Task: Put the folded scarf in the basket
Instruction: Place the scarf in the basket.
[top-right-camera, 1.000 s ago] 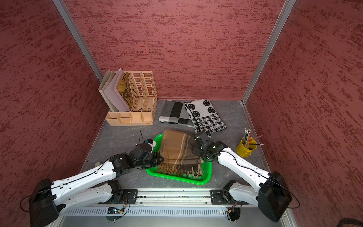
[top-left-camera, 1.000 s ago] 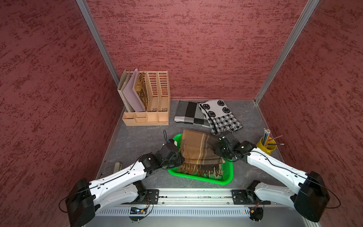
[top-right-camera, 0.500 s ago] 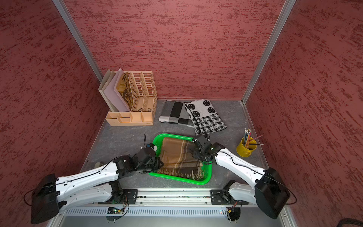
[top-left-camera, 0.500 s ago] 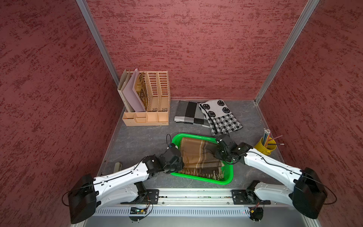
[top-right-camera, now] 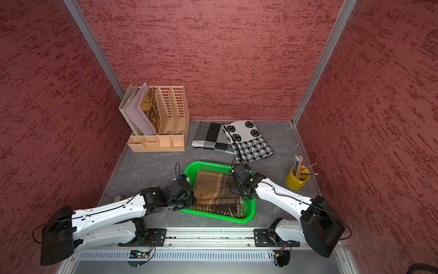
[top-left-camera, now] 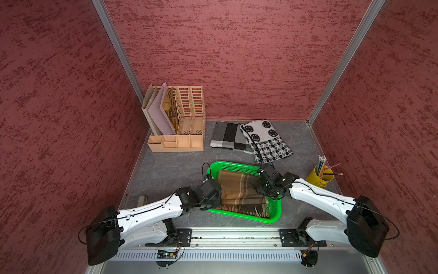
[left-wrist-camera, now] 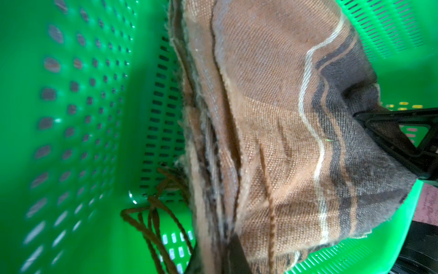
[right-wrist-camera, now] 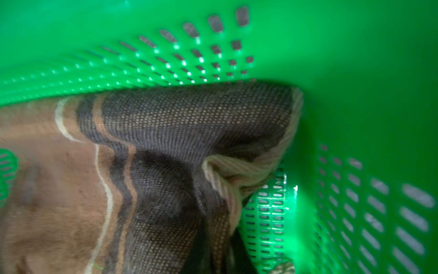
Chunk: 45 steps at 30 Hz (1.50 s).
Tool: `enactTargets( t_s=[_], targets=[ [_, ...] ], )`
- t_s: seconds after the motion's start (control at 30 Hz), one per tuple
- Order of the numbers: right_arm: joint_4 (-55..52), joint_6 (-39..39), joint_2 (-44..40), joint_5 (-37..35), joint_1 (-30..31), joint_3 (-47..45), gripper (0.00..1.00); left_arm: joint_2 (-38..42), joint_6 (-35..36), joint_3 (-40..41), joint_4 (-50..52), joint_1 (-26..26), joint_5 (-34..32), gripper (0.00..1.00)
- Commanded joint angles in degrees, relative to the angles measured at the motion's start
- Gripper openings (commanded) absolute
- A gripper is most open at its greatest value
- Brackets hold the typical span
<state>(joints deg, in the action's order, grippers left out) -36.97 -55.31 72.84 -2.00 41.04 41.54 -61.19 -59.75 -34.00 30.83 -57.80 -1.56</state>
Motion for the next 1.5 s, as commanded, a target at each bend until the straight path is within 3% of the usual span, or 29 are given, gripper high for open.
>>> enactTargets(
  t_s=[0.0, 0.1, 0.23, 0.37, 0.47, 0.63, 0.7, 0.9, 1.1, 1.3, 1.47],
  targets=[
    [-4.3, -1.5, -2.3, -4.5, 0.7, 0.8, 0.54, 0.8, -1.1, -3.9, 8.4, -1.9, -7.0, 0.37],
    [-9.0, -2.6, -6.0, -7.3, 1.0, 2.3, 0.72, 2.0, -2.0, -7.8, 14.2, -4.4, -12.8, 0.52],
    [-14.1, -2.9, -9.6, -9.6, 1.1, 5.7, 0.75, 2.9, -2.7, -12.5, 19.5, -6.7, -18.5, 0.54],
    [-15.6, -1.9, -10.9, -10.4, 1.2, 8.1, 0.66, 2.8, -1.9, -15.0, 19.5, -6.9, -19.9, 0.54],
    [-13.7, -0.8, -11.3, -9.3, 1.2, 8.1, 0.46, 1.6, 0.5, -16.3, 17.1, -6.2, -19.0, 0.49],
    [-10.9, -2.1, -7.8, -6.1, 3.2, 7.0, 0.25, -2.7, 2.5, -14.5, 6.1, -0.7, -8.8, 0.34],
    [-10.7, -3.6, -6.4, -7.1, 5.2, 6.5, 0.25, -5.5, 3.1, -13.9, 1.0, 1.1, -4.4, 0.33],
    [-4.0, -5.4, 1.3, -5.4, 6.2, 1.8, 0.25, -15.2, 3.5, -14.5, -4.6, 1.9, 0.6, 0.32],
    [-2.4, -7.1, 7.9, -8.5, 6.3, -0.4, 0.26, -20.5, 1.4, -12.0, -5.8, 1.9, 1.6, 0.31],
    [-2.3, -6.4, 6.8, -9.1, 6.8, 0.2, 0.3, -21.0, -0.8, -8.6, -4.6, 2.4, -0.7, 0.28],
    [-6.7, -5.4, 0.8, -10.8, 6.8, 3.5, 0.39, -19.9, -1.2, -8.0, -3.1, 2.7, -2.6, 0.27]
  ],
)
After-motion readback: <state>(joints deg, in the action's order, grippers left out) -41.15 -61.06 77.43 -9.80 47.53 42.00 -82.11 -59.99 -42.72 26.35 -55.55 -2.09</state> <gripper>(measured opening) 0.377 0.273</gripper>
